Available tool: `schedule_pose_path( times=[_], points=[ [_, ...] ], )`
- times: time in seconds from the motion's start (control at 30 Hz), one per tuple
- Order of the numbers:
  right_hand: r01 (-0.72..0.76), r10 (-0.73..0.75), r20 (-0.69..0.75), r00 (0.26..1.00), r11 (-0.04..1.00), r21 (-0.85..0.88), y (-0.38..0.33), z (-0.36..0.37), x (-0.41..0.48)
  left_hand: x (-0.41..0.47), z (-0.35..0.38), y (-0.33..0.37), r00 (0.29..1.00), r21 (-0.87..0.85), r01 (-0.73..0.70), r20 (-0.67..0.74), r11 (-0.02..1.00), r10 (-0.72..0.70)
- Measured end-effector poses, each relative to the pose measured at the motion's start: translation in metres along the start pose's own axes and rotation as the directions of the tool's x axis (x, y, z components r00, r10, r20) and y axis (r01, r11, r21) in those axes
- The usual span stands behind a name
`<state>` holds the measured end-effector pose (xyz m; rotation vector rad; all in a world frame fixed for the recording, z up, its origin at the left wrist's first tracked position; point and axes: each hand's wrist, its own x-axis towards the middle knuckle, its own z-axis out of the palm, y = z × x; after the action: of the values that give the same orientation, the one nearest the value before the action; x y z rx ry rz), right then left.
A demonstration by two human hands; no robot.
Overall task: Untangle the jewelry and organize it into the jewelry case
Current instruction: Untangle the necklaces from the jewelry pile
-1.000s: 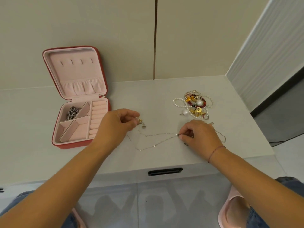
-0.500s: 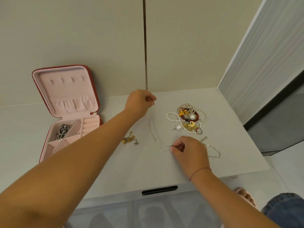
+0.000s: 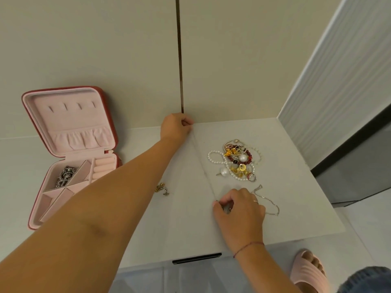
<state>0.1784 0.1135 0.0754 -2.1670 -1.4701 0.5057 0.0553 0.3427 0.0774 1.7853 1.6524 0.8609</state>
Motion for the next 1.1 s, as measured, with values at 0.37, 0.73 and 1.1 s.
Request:
schedule_pose_path(
  times=[0.37, 0.73, 1.1],
  points=[
    [0.000, 0.007, -0.131, 0.991, 0.999, 0.055, 0.004, 0.015, -0.003, 0.009, 0.023, 0.004, 0.999, -0.132, 0.025, -0.037, 0.991, -0.030],
    [0.022, -0.007, -0.201, 0.979, 0.997, 0.073, 0.009, 0.022, -0.004, 0.011, 0.027, 0.003, 0.999, -0.167, 0.038, -0.006, 0.985, -0.040],
    [0.029, -0.015, -0.202, 0.979, 0.998, 0.064, 0.011, 0.023, -0.004, 0.010, 0.029, 0.002, 0.999, -0.176, 0.035, -0.001, 0.984, -0.035]
  ],
)
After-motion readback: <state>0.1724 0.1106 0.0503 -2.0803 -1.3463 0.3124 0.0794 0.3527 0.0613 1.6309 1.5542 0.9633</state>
